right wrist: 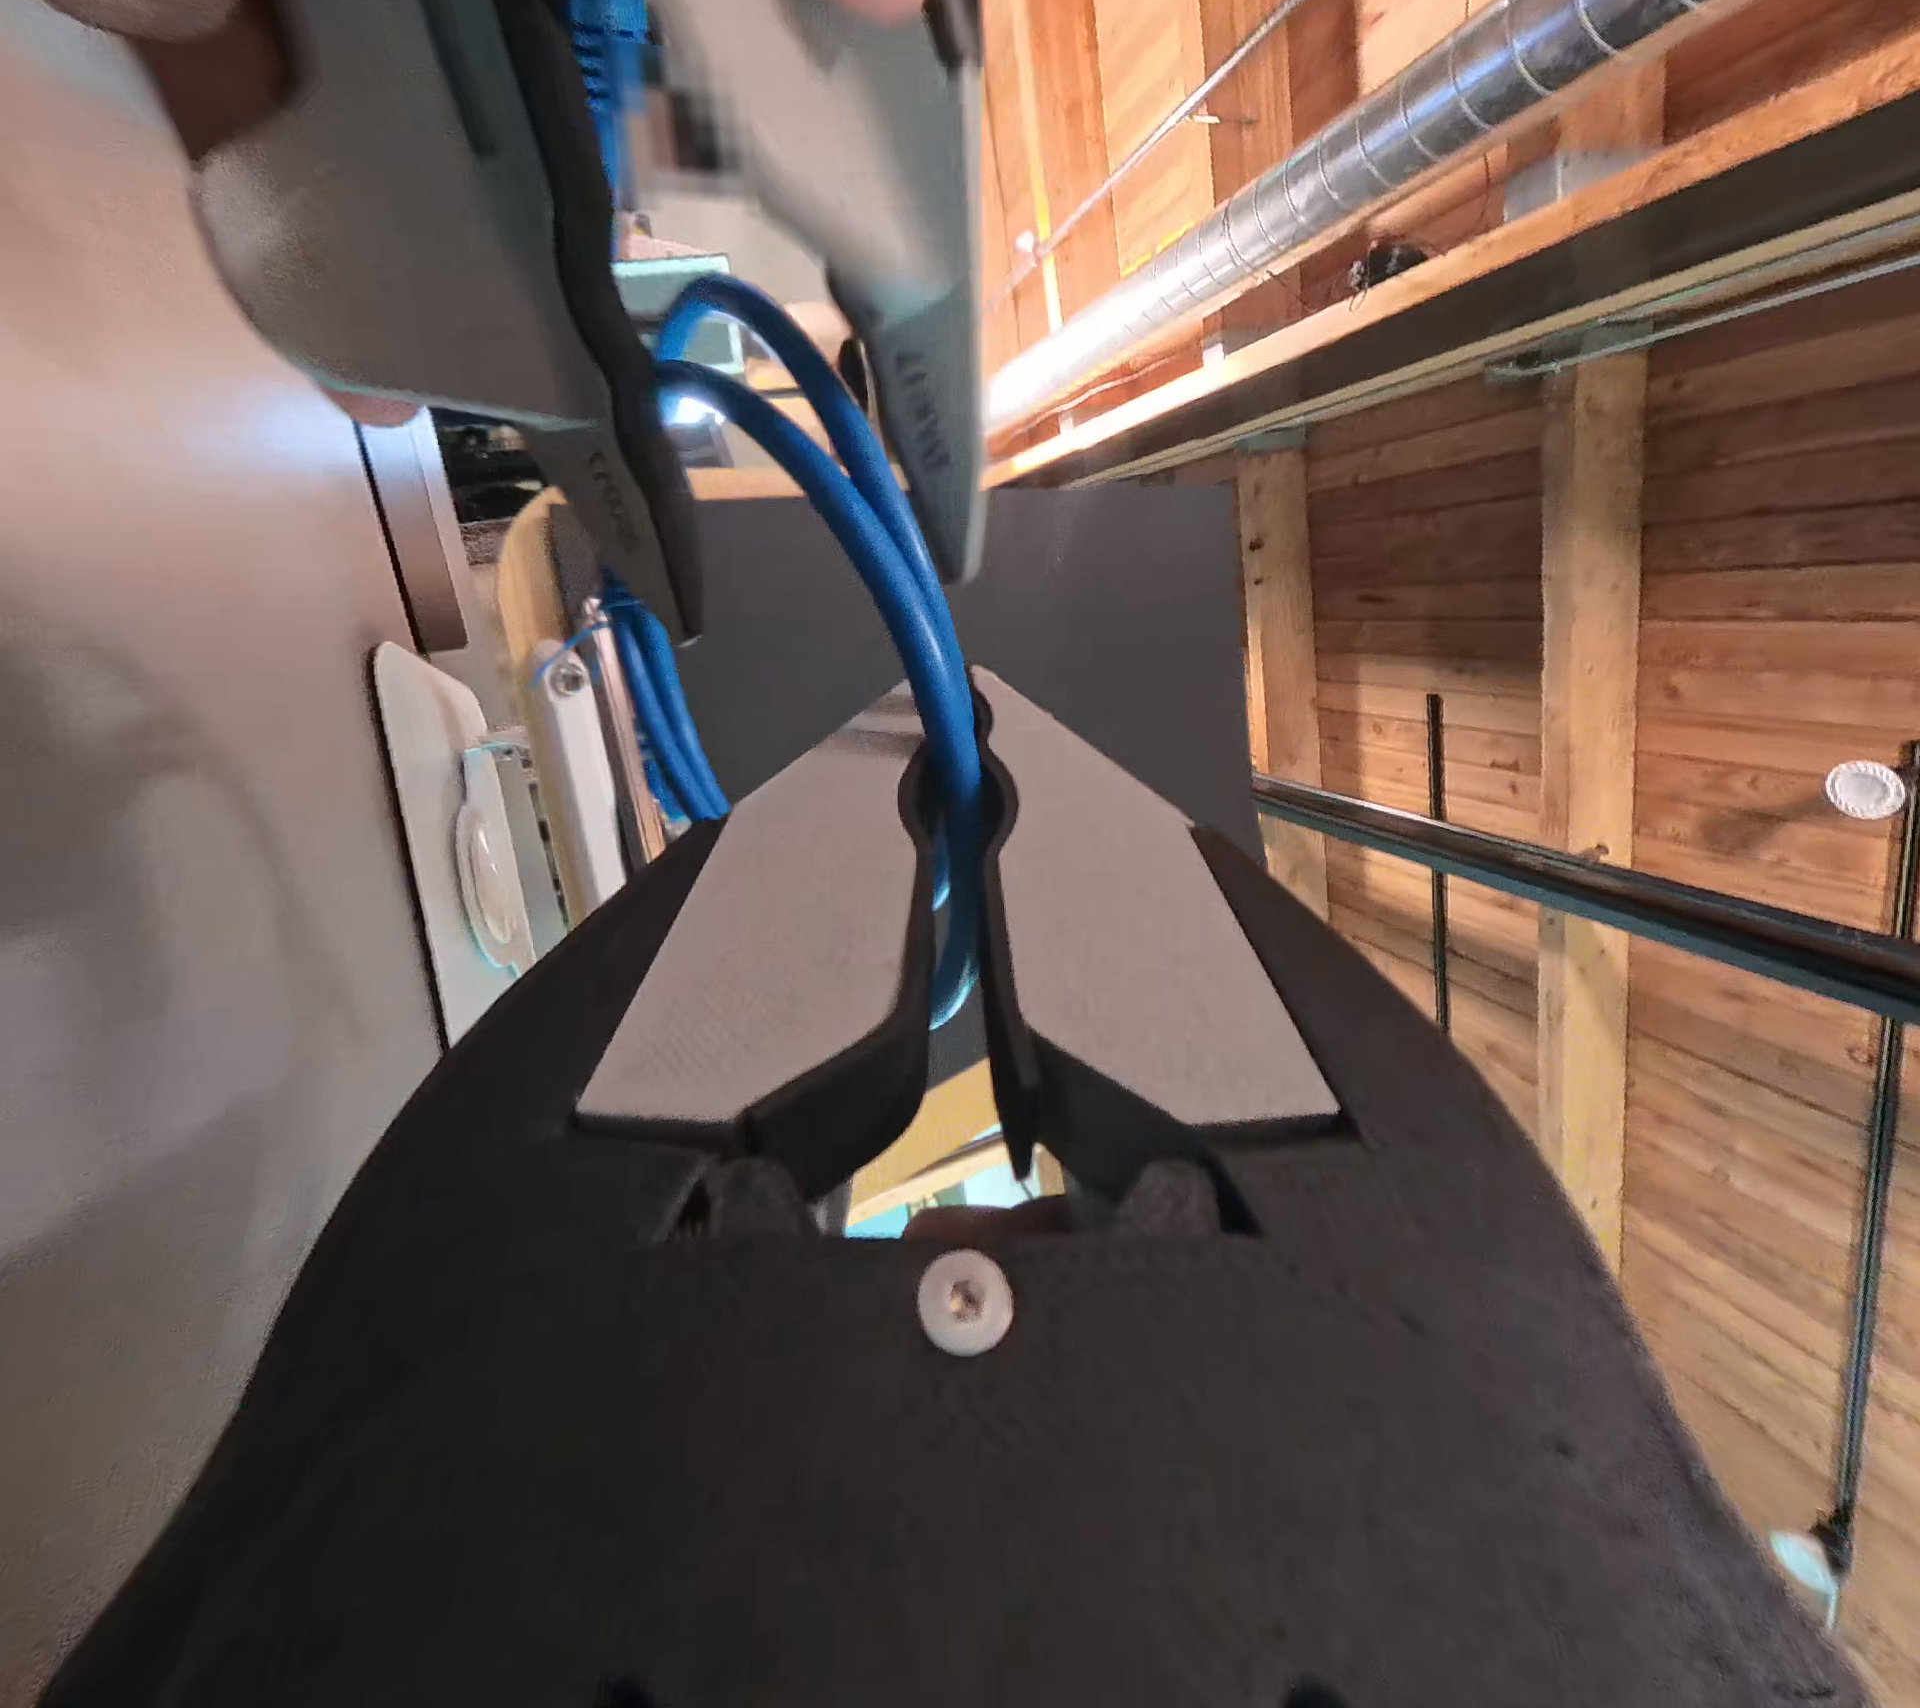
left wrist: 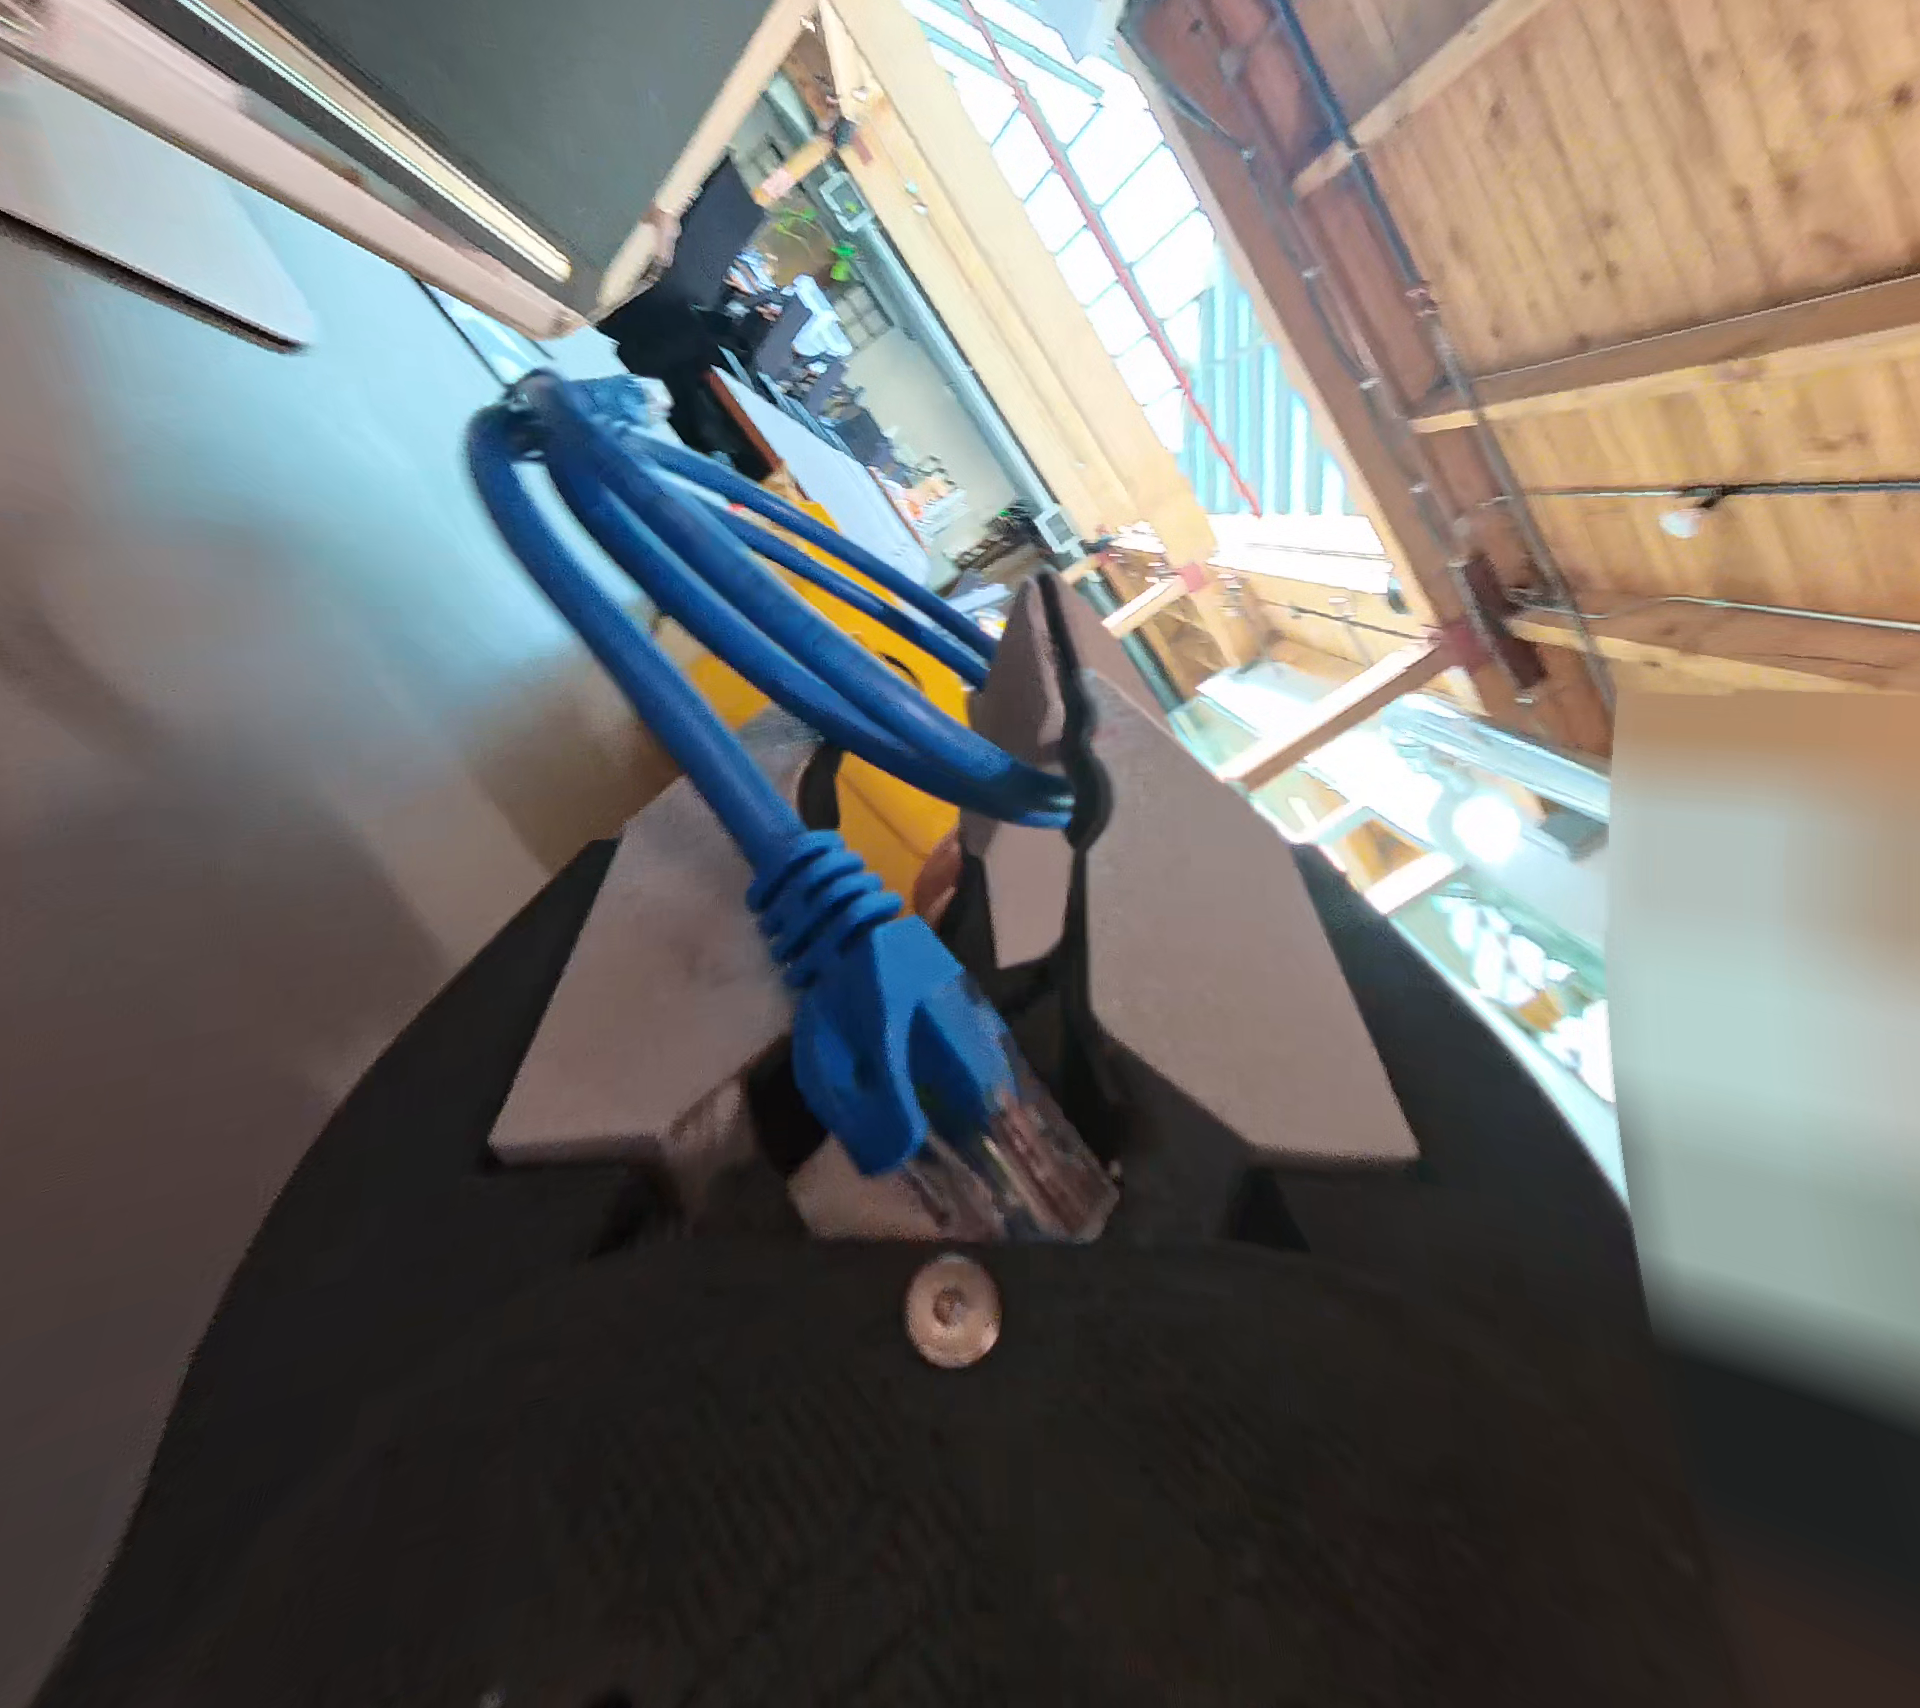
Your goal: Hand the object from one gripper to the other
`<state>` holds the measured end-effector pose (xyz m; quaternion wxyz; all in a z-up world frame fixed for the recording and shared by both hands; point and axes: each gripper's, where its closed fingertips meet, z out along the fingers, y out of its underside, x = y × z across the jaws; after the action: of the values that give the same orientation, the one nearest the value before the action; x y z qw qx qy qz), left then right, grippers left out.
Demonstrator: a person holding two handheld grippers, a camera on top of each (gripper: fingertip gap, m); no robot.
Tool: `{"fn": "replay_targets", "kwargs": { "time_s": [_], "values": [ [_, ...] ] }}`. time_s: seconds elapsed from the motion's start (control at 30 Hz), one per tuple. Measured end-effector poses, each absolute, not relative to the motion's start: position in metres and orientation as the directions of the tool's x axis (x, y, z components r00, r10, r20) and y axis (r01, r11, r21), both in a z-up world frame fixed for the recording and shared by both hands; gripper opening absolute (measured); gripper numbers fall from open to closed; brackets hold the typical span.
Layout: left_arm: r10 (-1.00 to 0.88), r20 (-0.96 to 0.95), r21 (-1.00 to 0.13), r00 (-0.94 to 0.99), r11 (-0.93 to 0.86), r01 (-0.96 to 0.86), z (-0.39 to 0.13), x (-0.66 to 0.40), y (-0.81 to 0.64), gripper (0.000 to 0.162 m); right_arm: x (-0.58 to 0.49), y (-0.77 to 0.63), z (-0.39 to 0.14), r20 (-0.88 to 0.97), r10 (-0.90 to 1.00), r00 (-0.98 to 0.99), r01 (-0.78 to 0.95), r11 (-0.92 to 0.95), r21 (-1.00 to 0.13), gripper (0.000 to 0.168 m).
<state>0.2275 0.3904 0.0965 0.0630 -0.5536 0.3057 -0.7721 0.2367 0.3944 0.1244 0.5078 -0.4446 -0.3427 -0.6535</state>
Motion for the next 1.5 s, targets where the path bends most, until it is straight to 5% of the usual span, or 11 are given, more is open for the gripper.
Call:
{"fn": "replay_targets", "kwargs": {
  "time_s": [0.17,0.27,0.37,0.4,0.5,0.77,0.83,0.93,1.0,1.17,1.5],
  "values": [
    [-0.685,0.663,-0.748,-0.303,-0.625,-0.223,0.088,0.224,0.398,0.013,0.242,0.407,0.096,0.976,-0.216,-0.008,0.968,-0.248,-0.047,0.011],
    [-0.886,0.39,-0.916,-0.249,-0.346,-0.201,0.083,0.219,0.403,0.0,0.241,0.415,0.041,0.956,0.085,0.281,0.944,-0.202,-0.26,0.032],
    [-0.965,0.158,-0.962,-0.208,-0.102,-0.253,0.069,0.216,0.405,0.0,0.233,0.405,0.028,0.806,0.261,0.531,0.847,-0.163,-0.505,0.031],
    [-0.977,0.09,-0.963,-0.194,-0.036,-0.267,0.066,0.215,0.407,0.0,0.239,0.404,0.035,0.769,0.254,0.586,0.81,-0.167,-0.562,0.051],
    [-0.981,-0.093,-0.952,-0.173,0.138,-0.274,0.064,0.211,0.412,0.0,0.251,0.398,0.058,0.662,0.214,0.719,0.693,-0.14,-0.707,0.034],
    [-0.913,-0.264,-0.92,-0.312,0.336,-0.204,0.062,0.201,0.389,0.0,0.26,0.392,0.084,0.495,0.178,0.85,0.516,-0.094,-0.851,0.048],
    [-0.897,-0.255,-0.919,-0.361,0.341,-0.2,0.058,0.201,0.378,0.0,0.249,0.39,0.078,0.469,0.254,0.846,0.502,-0.085,-0.86,0.021],
    [-0.947,-0.161,-0.934,-0.276,0.237,-0.269,0.052,0.21,0.389,0.002,0.246,0.39,0.077,0.506,0.258,0.823,0.54,-0.081,-0.838,0.002],
    [-0.966,0.014,-0.94,-0.256,0.075,-0.334,0.046,0.211,0.394,0.03,0.268,0.393,0.082,0.591,0.116,0.799,0.602,-0.123,-0.789,0.002],
    [-0.723,0.538,-0.839,-0.434,-0.41,-0.358,0.077,0.21,0.363,0.052,0.313,0.391,0.096,0.879,-0.189,0.437,0.834,-0.281,-0.475,0.003],
    [-0.45,0.77,-0.605,-0.453,-0.739,-0.295,0.098,0.222,0.378,0.066,0.258,0.397,0.106,0.968,-0.247,-0.049,0.966,-0.26,-0.017,0.002]
  ]
}}
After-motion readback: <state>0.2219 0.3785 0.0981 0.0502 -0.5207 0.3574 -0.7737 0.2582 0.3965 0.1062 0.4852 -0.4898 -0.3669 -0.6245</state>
